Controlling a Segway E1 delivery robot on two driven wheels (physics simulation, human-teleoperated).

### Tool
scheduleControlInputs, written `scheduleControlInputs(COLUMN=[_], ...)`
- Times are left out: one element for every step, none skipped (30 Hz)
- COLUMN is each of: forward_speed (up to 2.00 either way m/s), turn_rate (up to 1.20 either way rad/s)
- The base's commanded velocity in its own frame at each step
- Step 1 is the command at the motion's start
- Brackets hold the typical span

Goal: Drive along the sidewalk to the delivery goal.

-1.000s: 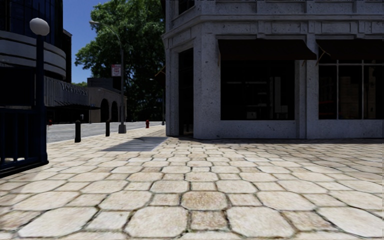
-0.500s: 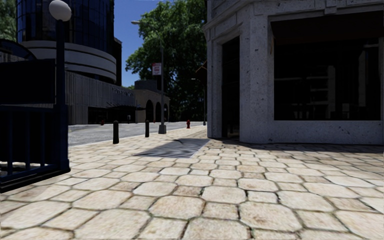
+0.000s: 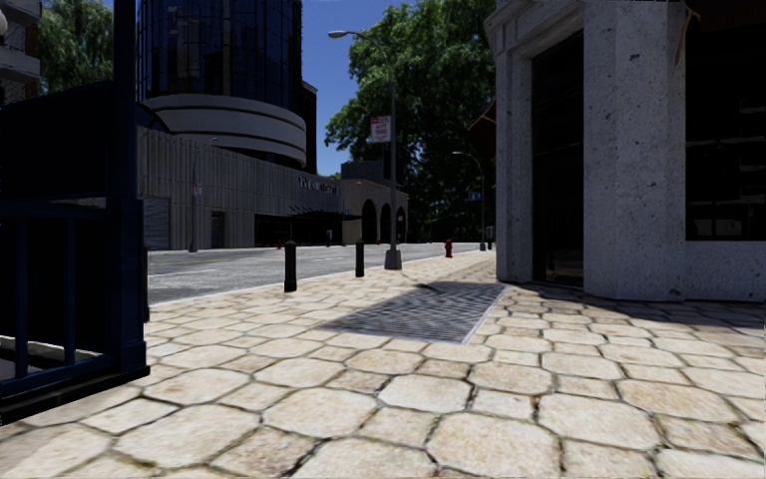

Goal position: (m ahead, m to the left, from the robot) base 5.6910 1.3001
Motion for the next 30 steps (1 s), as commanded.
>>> scheduleControlInputs(forward_speed=[1.75, 1.68, 1.66, 1.65, 1.65, 1.65, 1.65, 1.65, 1.65, 1.65, 1.65, 1.65, 1.65, 1.65, 1.65, 1.65, 1.65, 1.65, 1.65, 1.65, 1.65, 1.65, 1.65, 1.65, 1.65, 1.65, 1.65, 1.65, 1.65, 1.65], turn_rate=[0.5, 0.51, 0.51, 0.51, 0.51, 0.51, 0.51, 0.51, 0.42, 0.32, 0.26, 0.25, 0.25, 0.25, 0.24, 0.21, 0.19, 0.18, 0.18, 0.24, 0.28, 0.28, 0.33, 0.36, 0.36, 0.37, 0.37, 0.39, 0.42, 0.42])
